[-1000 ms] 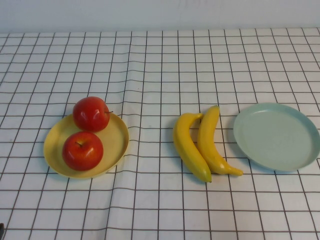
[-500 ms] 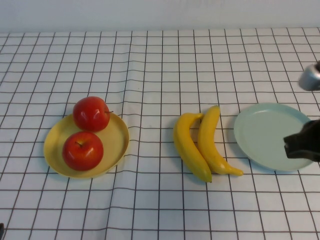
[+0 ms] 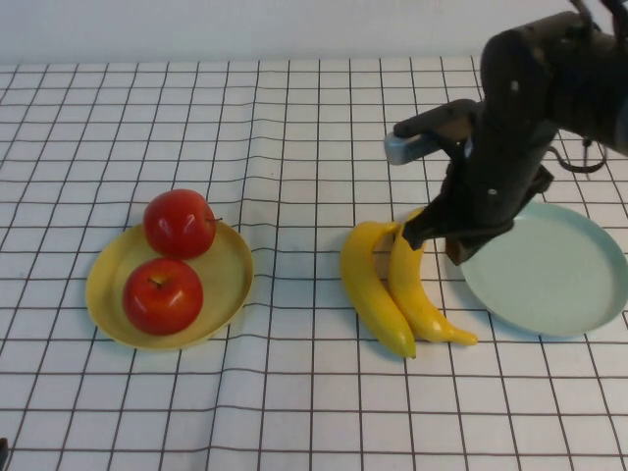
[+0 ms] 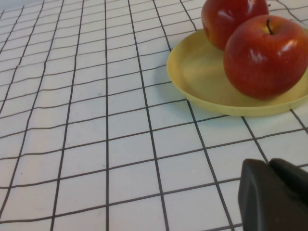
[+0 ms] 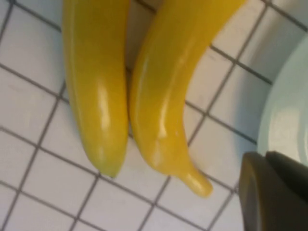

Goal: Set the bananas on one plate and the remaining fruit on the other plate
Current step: Put another type of fruit in the right plate

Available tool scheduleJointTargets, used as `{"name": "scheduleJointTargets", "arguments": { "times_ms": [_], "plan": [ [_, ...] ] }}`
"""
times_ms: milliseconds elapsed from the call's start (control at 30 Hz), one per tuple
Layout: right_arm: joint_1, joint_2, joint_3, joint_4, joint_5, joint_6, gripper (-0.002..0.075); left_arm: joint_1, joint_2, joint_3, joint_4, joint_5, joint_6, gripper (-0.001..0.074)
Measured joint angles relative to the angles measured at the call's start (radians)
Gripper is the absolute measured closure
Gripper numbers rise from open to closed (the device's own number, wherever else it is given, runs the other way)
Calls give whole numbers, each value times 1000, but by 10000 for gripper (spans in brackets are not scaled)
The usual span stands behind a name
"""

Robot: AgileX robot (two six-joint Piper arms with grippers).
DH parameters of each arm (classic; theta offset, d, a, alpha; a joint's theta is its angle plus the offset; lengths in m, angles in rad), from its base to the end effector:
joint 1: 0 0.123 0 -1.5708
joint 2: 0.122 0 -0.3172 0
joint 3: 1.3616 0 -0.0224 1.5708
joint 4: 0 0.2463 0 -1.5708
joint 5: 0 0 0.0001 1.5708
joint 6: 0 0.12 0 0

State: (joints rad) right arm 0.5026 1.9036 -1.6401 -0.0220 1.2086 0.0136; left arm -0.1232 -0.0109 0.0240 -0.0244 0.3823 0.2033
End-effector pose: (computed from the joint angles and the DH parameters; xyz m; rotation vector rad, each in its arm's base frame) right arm 0.3586 0.1943 0.2689 -0.7240 2.8661 0.0399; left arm 0.0426 -0.0064 0.1623 0.2906 1.8564 0.0309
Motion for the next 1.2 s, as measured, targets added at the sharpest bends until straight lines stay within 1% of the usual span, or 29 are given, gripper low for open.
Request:
{"name": "scheduleJointTargets", "arguments": {
  "times_ms": [67,100,167,200,267,367,433,467,533,667,733,800,1000,1100,1200],
  "plan": [
    [0,61,-68,34,0,-4,725,0,0,0,0,0,0,738],
    [0,82,-92,53,0,-4,702,0,0,0,0,0,0,738],
    [2,124,-139,82,0,-4,631,0,0,0,0,0,0,738],
    [2,137,-152,91,0,-4,575,0,0,0,0,0,0,738],
    [4,162,-166,109,-13,-4,433,0,0,0,0,0,0,738],
    [4,193,-173,123,-47,10,253,0,0,0,0,0,0,738],
    [4,212,-173,125,-59,23,200,0,0,0,0,0,0,738],
    [4,222,-173,125,-61,28,190,0,0,0,0,0,0,738],
    [4,240,-173,127,-62,35,196,0,0,0,0,0,0,738],
    [4,274,-173,129,-65,37,251,0,0,0,0,0,0,738],
    [4,284,-173,129,-65,37,314,0,0,0,0,0,0,738],
    [4,283,-176,131,-65,38,407,0,0,0,0,0,0,738],
    [-21,209,-190,129,-29,39,407,0,0,0,0,0,0,738],
    [-62,129,-180,127,0,39,407,0,0,0,0,0,0,738],
    [-120,44,-125,115,4,37,407,0,0,0,0,0,0,738]
  ]
}}
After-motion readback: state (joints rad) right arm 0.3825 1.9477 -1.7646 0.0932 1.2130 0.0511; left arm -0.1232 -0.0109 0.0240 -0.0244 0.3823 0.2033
